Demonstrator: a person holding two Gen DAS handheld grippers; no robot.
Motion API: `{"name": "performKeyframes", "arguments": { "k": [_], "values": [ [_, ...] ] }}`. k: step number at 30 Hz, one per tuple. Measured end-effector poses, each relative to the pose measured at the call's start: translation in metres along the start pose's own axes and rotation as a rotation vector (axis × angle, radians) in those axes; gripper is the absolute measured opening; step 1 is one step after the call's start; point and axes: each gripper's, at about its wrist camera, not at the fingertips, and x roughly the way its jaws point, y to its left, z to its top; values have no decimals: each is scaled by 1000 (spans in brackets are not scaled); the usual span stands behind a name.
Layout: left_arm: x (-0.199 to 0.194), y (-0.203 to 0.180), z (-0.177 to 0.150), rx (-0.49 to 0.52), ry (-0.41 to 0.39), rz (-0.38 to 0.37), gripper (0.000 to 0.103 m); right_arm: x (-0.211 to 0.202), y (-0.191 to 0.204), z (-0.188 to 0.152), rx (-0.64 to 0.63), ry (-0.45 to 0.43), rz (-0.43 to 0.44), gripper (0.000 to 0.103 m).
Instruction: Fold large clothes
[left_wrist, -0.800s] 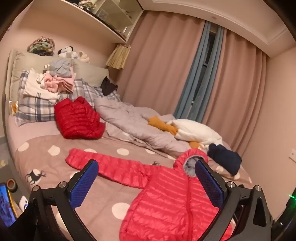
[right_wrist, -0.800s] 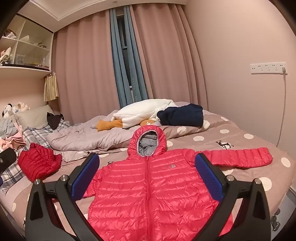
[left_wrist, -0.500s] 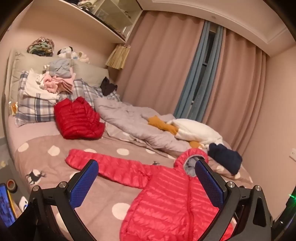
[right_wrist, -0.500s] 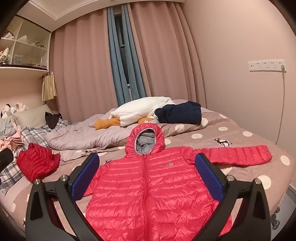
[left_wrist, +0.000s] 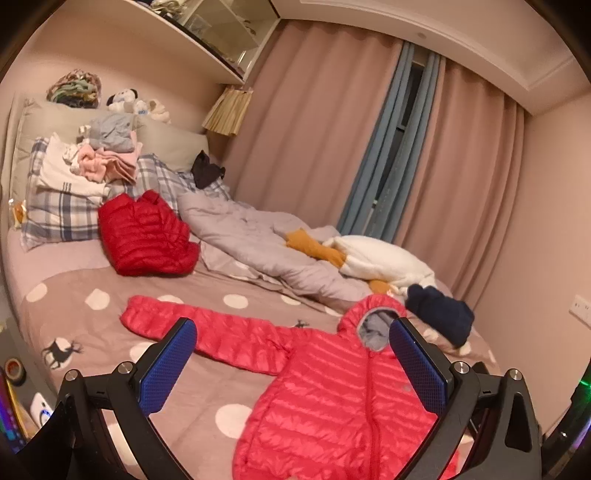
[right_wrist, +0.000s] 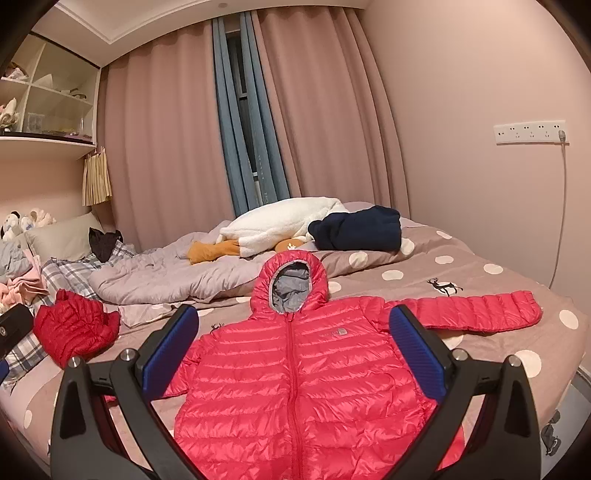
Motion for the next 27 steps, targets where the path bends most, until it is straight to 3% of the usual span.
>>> {"name": "performKeyframes", "arguments": {
  "k": [23,27],
  "values": [
    [-3,7,3,-34,-23,-9,103,-11,15,24,64,-49,57,103],
    [-5,8,4,-42,-40,-8,103,-5,21,16,23,-9,63,103]
  ]
}}
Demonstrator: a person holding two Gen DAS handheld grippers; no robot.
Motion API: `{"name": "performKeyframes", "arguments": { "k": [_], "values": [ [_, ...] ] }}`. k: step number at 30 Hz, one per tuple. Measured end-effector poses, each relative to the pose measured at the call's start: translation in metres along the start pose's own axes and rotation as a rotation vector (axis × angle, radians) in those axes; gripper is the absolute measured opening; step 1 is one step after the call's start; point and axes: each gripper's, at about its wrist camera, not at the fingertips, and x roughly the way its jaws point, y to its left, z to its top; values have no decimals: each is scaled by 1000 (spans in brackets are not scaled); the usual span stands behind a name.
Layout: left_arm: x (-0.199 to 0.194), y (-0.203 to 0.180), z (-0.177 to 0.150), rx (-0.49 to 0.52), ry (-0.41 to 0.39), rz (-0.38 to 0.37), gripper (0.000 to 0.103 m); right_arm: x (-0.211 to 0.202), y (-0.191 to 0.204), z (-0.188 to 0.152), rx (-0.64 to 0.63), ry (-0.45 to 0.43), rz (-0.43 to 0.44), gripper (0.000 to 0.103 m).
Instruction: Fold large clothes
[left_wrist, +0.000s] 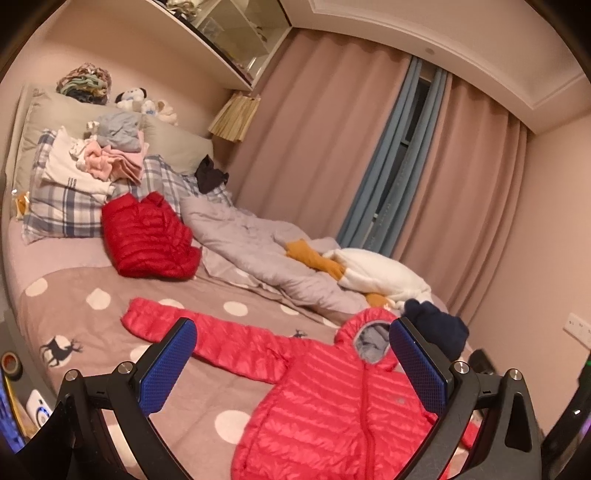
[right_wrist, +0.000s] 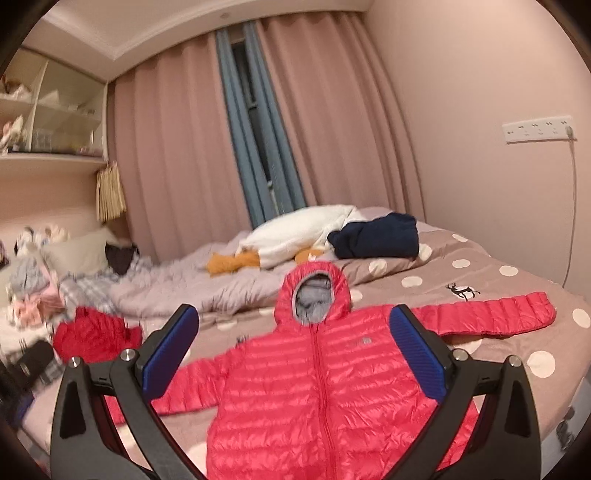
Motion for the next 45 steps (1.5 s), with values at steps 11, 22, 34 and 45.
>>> {"name": "performKeyframes", "arguments": {
  "k": [11,22,34,45],
  "values": [
    [0,-4,0,5,-9,0,103,0,-3,-11,27,34,26,103],
    [0,2,2,4,-23,27,103,1,-10,-12,29,43,-24,103],
    [7,0,-1,3,4,24,103,8,-18,-15,44,77,-25,103],
    [1,-7,0,9,-23,-61,103,8,-25,-14,60,79,-24,103]
  ]
}}
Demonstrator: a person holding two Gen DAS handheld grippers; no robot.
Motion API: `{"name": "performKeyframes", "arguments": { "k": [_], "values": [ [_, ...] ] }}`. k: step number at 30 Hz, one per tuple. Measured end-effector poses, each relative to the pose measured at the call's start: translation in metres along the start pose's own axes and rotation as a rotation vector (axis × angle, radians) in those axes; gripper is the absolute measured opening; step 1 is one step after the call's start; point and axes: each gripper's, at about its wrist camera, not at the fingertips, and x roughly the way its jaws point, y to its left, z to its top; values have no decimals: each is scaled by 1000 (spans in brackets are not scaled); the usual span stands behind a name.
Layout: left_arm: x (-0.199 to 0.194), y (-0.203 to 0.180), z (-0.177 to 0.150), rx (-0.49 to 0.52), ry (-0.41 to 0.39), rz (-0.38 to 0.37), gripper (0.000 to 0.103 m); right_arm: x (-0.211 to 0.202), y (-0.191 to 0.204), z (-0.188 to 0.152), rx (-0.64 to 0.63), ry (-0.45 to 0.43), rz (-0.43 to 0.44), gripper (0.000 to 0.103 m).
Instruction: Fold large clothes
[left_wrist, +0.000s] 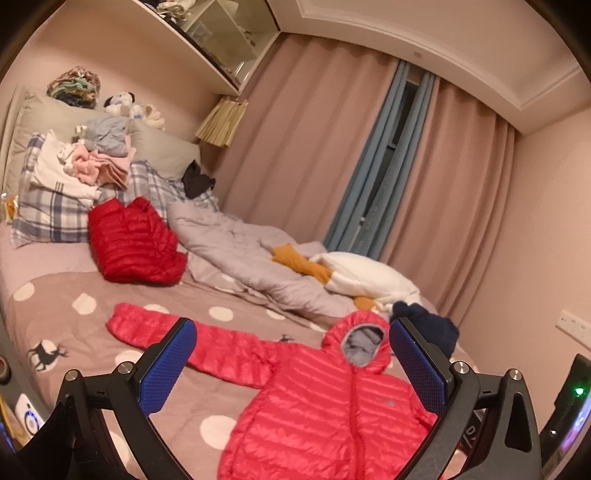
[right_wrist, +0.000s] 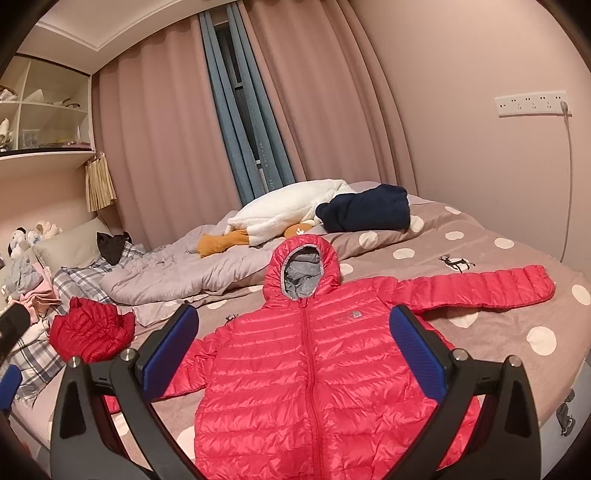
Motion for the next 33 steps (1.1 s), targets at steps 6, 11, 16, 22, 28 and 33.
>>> {"name": "performKeyframes", "arguments": {
  "k": [6,11,16,22,28,33],
  "values": [
    [3,-3,-1,4,4,-20,103,0,-7,2,12,-4,-19,103],
    [7,-5,-3,13,21,-29,103,2,-10,1,8,-3,-30,103],
    [7,-7,-3,18,30,-31,103,4,-12,2,2,6,-45,103],
    [13,-9,-6,19,69,-22,103,8,-19,3,-10,24,-101,103],
    [16,-10,-9,25,98,-19,103,13,-25,1,3,48,-111,103],
    [17,-10,-9,23,124,-38,103,16,-22,-2,-18,74,-110,103]
  ]
}}
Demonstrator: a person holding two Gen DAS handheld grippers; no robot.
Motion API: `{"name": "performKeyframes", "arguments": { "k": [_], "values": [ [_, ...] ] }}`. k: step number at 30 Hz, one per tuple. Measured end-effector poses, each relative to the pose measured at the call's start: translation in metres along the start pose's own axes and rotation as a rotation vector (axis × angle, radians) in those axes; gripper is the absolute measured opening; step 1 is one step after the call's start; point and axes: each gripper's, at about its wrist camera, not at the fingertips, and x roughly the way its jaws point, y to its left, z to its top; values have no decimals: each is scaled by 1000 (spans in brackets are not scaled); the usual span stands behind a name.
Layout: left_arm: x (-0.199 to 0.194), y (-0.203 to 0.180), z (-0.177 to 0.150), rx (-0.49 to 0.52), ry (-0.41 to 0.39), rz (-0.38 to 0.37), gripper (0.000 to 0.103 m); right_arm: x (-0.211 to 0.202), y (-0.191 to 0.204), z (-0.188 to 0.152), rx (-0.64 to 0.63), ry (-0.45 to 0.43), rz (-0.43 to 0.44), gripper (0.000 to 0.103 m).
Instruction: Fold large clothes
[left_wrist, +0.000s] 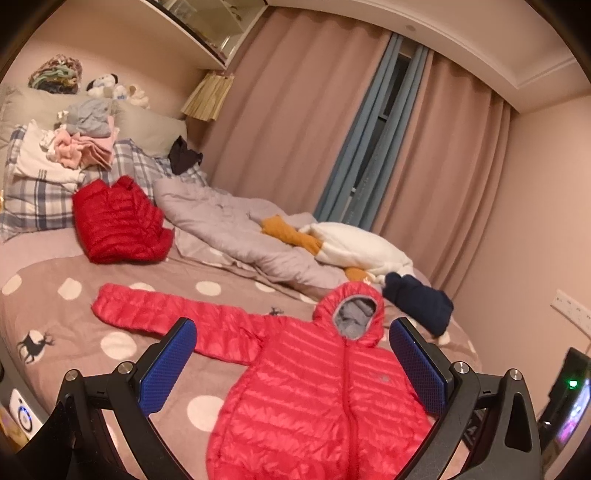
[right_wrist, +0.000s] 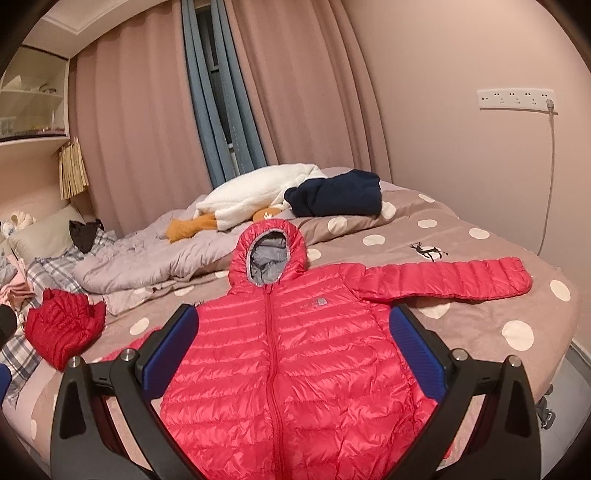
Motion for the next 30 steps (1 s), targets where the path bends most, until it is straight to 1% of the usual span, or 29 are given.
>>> {"name": "performKeyframes", "arguments": {
  "k": [3,5,8,10,14,19,25,30],
  "values": [
    [-4,-1,1,-8,-8,-26,103,2,0,0,-1,11,-4,103],
    [-5,-3,1,0,-13,-16,103,0,0,0,3,5,-2,103],
    [-5,-6,1,27,1,20,103,-2,1,1,15,-5,4,103],
    [-7,-6,1,37,-12,8,103,-2,0,0,24,-2,9,103],
    [-6,-4,1,32,-1,-11,103,-1,3,-2,31,9,3,103],
    [-5,-4,1,38,-2,1,103,1,4,-2,32,18,14,103],
    [-6,-5,0,43,-9,-1,103,3,5,-2,27,20,26,103],
    [-5,-5,0,41,-8,11,103,9,-3,-3,55,38,16,103]
  ]
}}
